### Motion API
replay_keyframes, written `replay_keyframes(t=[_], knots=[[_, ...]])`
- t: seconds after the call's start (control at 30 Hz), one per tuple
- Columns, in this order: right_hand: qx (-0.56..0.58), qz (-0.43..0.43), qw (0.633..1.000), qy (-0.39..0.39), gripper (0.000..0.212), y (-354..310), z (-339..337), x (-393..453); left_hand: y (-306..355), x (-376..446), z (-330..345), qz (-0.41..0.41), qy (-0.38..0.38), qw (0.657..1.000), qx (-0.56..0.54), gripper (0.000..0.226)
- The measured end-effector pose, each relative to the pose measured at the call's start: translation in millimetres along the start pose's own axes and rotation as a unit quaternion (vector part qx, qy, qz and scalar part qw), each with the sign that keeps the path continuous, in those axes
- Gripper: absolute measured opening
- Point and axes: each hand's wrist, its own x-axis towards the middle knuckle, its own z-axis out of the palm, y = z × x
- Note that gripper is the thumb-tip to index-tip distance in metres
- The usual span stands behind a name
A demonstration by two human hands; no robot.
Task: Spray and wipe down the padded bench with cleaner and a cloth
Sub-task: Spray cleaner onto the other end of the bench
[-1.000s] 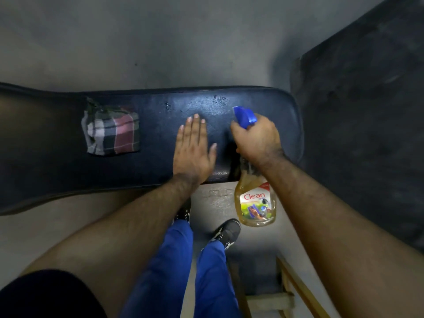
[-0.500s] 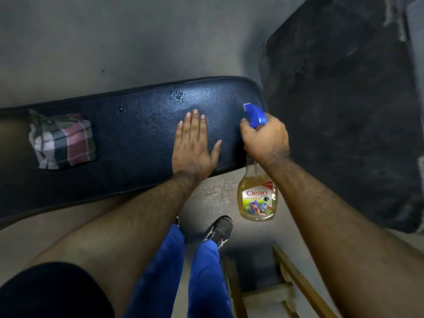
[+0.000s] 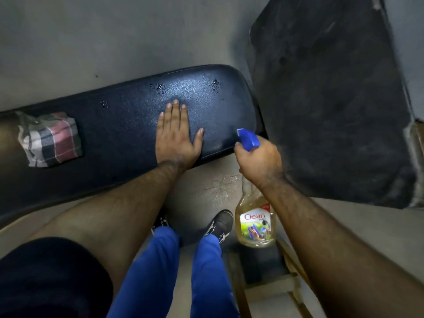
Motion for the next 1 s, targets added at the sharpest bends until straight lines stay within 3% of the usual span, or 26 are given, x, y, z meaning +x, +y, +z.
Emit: replay_keyframes(t=[0.23,0.37,0.43,0.57,0.7,0.9,1.0], knots=[[-0.005,-0.008,1.0,0.004,0.026,9,14,-19,-1,-3,3,0.003,0.029,0.999,-0.025,0.073],[-0.017,-0.055,0.998,-0.016,0.031,-4,33,-39,-9,-5,-7,0.013,0.042,0.993,-0.109,0.065],[-0.013,-0.081,0.996,-0.023,0.027,-13,47,-52,-26,-18,-12,-0.02,0.079,0.988,-0.134,0.059],[-0.016,-0.101,0.994,-0.025,0.027,-29,78,-71,-81,-59,-7,-0.103,0.118,0.985,-0.074,0.056],[-0.025,-0.096,0.995,-0.008,0.03,-37,97,-79,-106,-71,11,-0.063,0.104,0.992,-0.022,0.059],[-0.044,-0.125,0.991,0.001,0.034,-59,91,-79,-115,-75,-6,-0.05,0.091,0.99,-0.092,0.059],[-0.04,-0.153,0.987,-0.011,0.033,-81,91,-77,-143,-88,-15,-0.088,0.112,0.988,-0.065,0.058]])
